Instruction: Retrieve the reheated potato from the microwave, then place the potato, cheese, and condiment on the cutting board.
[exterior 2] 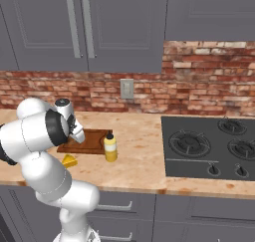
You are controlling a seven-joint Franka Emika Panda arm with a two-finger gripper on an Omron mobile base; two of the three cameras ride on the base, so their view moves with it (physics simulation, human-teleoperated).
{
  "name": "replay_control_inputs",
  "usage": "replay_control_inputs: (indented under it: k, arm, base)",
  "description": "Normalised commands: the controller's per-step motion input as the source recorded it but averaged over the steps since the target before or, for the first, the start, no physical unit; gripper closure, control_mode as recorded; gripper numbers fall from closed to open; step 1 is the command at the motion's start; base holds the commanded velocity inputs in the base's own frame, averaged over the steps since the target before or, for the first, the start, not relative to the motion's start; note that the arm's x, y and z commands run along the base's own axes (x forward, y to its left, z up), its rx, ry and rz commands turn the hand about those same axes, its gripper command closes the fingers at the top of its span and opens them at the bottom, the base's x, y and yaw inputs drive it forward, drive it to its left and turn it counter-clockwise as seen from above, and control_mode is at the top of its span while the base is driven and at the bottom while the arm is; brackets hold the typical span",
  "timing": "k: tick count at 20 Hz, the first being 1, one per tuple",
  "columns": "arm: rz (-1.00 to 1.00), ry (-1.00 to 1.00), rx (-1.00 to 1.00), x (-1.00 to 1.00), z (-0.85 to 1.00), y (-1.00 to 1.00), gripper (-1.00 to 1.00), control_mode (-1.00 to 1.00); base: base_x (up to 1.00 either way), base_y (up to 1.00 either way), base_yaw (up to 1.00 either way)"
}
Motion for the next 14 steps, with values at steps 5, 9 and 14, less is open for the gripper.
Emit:
replay_control_inputs:
  k: [5, 9, 14]
  arm:
    - [0.00, 0.00, 0.00, 0.05, -0.18, 0.03, 1.00, -1.00]
    - [0.00, 0.00, 0.00, 0.05, -0.15, 0.00, 1.00, -1.00]
    - [0.00, -0.01, 0.00, 0.04, -0.18, 0.01, -1.00, -1.00]
  base:
    - [0.00, 0.00, 0.00]
    - [0.00, 0.00, 0.00]
    - [0.00, 0.00, 0.00]
